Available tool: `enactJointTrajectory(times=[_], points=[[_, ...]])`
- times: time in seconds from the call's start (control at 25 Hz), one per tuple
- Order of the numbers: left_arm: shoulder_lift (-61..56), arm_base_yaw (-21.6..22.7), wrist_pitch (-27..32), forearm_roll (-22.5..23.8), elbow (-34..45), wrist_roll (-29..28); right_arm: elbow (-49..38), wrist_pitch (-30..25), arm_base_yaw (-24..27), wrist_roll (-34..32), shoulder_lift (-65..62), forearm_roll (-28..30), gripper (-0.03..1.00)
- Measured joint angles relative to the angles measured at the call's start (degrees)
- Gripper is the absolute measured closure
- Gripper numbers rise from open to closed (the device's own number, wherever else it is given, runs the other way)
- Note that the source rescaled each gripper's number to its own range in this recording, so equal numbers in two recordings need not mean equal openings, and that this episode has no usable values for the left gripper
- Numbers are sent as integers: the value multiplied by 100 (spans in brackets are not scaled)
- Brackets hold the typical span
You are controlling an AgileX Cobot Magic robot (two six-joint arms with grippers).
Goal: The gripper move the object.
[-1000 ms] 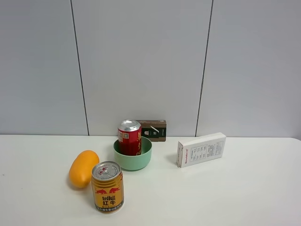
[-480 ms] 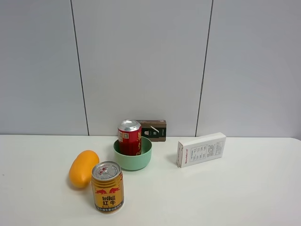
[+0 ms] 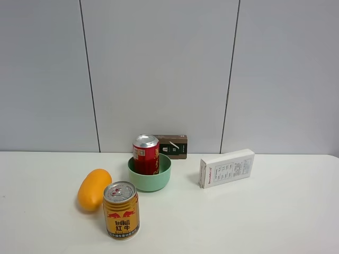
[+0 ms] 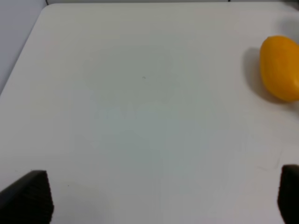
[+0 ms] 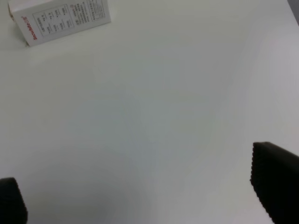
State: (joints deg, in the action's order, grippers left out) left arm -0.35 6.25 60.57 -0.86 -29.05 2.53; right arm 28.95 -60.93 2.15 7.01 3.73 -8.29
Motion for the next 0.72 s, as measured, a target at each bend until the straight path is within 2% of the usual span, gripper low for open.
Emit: enactJointTrajectory(times=[0.72], points=[[0,0,0,0,0,6,0,0,0,-32,0,0,-3]])
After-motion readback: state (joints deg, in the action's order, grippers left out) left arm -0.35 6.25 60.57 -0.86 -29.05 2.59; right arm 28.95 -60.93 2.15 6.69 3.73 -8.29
